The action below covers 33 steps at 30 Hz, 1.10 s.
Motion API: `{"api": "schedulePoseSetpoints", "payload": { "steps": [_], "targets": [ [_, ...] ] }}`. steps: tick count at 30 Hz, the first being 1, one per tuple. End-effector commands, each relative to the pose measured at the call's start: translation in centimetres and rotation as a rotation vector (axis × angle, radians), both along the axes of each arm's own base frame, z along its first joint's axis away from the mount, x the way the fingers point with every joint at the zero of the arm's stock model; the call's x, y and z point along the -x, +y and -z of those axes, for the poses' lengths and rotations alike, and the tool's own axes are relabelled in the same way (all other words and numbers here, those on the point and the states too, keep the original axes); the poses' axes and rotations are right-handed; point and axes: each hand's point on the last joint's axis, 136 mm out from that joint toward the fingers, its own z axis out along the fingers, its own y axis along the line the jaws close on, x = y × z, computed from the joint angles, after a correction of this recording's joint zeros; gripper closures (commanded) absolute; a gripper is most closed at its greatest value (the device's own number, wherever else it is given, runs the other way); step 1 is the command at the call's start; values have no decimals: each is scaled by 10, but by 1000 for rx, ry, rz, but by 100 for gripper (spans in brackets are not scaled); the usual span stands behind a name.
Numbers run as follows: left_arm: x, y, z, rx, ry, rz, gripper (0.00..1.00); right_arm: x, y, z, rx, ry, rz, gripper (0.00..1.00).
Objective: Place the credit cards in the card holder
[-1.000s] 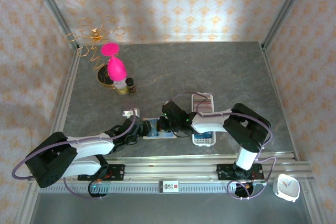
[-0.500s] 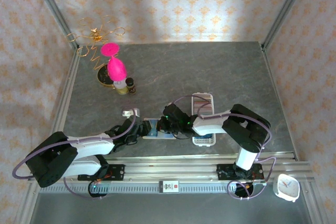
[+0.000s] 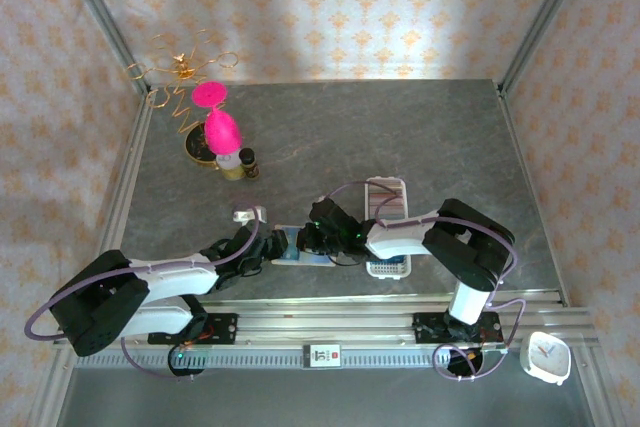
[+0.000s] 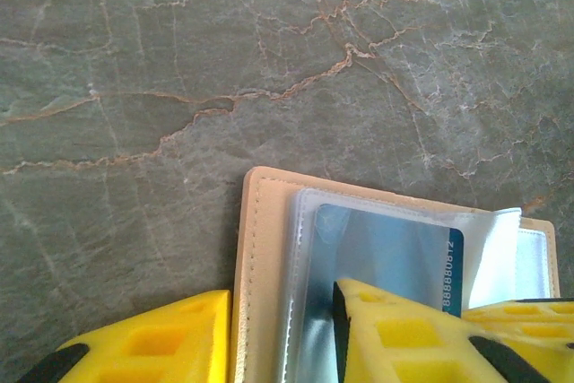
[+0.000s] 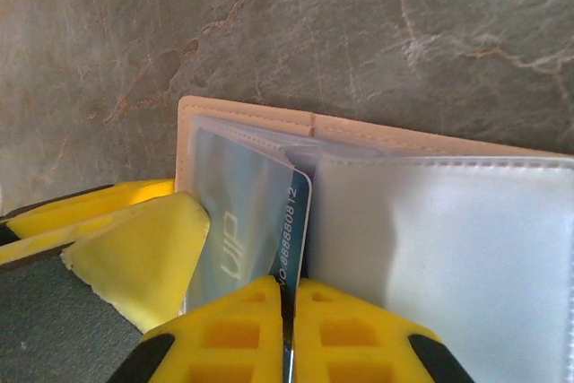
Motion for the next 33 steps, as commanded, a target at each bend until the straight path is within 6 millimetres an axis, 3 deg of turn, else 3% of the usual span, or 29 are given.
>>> {"api": "schedulePoseSetpoints", "payload": {
  "steps": [1, 11, 17, 26, 33],
  "targets": [
    [15, -12, 19, 36, 98, 68, 68, 3, 4, -8, 31, -46, -59, 91],
    [17, -12, 25, 29, 114, 70, 70, 1, 9, -28, -21, -66, -55, 88],
    [18, -10, 29, 16, 127, 66, 72, -10, -18, -26, 118, -110, 28, 82],
    [19, -10, 32, 7, 140, 69, 73, -12, -47, -36, 184, -153, 92, 75],
    [20, -8, 33, 0, 143, 66, 73, -8, -63, -24, 245, -142, 111, 64]
  ]
}}
